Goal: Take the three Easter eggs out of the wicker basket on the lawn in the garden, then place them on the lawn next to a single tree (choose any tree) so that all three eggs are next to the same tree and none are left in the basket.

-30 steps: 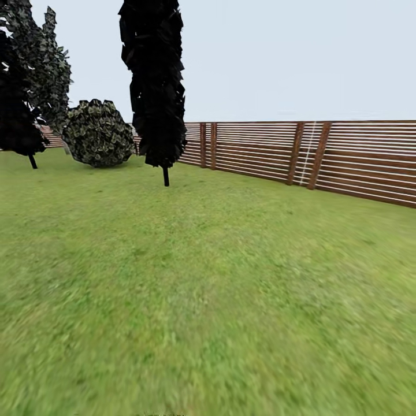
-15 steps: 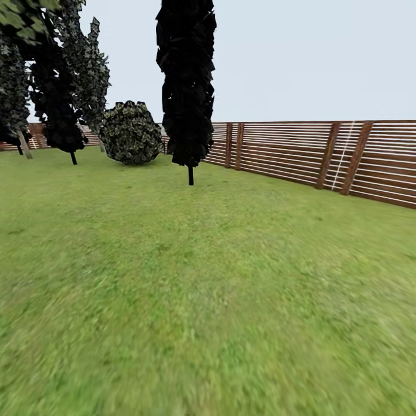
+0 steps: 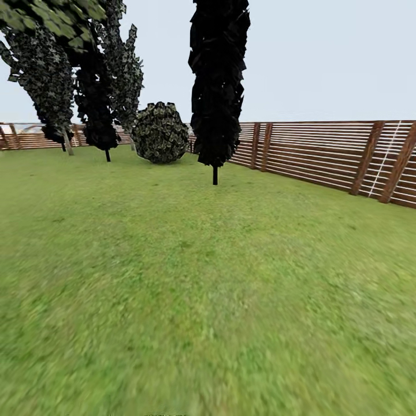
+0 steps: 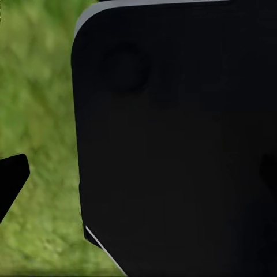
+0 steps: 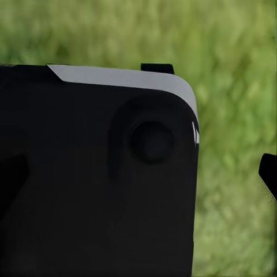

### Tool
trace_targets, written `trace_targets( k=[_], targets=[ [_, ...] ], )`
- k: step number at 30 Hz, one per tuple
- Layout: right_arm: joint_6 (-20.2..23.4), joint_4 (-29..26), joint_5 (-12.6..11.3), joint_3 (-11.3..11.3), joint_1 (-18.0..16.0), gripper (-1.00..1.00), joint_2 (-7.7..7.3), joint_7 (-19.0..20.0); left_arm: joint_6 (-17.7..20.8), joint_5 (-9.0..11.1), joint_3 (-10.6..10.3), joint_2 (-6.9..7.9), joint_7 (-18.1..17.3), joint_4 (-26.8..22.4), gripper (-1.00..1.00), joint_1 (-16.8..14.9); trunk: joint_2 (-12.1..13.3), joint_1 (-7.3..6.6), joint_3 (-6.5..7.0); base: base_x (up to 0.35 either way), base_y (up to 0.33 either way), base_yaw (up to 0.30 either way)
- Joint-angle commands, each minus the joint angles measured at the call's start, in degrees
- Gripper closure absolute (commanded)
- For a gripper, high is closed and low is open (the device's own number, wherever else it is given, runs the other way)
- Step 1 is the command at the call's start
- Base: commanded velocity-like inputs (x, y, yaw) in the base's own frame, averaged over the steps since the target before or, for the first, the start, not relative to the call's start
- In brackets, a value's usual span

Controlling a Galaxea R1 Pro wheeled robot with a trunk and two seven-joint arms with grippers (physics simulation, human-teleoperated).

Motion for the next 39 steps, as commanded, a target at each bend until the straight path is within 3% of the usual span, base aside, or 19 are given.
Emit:
trace_targets(
  k=[1, 39],
  targets=[
    [-0.21, 0.02, 0.05, 0.04, -0.03, -1.00, 0.00, -0.02, -0.03, 0.05, 0.04, -0.01, -0.04, -0.05, -1.00, 0.01, -0.03, 0.00, -0.05, 0.000, 0.000, 0.291],
    [-0.33, 0.06, 0.09, 0.04, -0.03, -1.00, 0.00, -0.02, -0.03, 0.06, 0.07, 0.02, -0.04, -0.05, -1.00, 0.00, -0.03, 0.00, -0.05, 0.000, 0.000, 0.291]
  ],
)
